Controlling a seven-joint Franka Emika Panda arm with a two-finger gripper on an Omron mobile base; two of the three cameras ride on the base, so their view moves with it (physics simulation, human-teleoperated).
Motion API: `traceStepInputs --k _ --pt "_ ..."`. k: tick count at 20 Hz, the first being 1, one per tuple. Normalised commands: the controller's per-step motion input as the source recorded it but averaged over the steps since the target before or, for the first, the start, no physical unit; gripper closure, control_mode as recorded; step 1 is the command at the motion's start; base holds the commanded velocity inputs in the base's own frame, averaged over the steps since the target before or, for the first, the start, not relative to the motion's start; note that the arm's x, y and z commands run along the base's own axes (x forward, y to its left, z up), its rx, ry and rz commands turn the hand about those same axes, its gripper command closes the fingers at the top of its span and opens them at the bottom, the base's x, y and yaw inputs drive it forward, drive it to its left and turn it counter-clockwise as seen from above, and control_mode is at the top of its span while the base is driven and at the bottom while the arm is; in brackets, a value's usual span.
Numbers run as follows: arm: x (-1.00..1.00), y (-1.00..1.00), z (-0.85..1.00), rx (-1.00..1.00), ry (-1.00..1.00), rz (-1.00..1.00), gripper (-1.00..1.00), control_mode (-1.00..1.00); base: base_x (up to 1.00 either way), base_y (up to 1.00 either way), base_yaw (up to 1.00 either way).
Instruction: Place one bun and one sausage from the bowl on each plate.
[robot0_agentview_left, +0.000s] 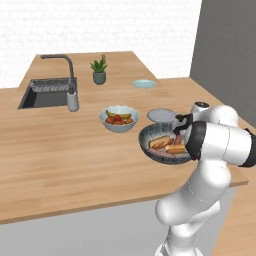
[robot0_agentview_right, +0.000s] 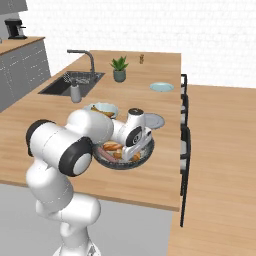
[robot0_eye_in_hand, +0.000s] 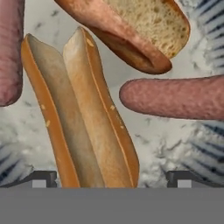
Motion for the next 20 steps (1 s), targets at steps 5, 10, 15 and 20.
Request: traceStepInputs --k 5,10,15,20 --pt "0.17 0.2 0.0 0.0 0.0 0.02 -1.0 -1.0 0.0 0.0 0.0" --pt "0.21 0.31 0.0 0.0 0.0 0.04 -1.0 -1.0 0.0 0.0 0.0" --pt "0.04 0.33 -0.13 0.0 0.0 0.06 -1.0 -1.0 0.0 0.0 0.0" --pt "0.01 0.41 -0.31 -0.02 0.0 0.06 -1.0 -1.0 0.0 0.0 0.0"
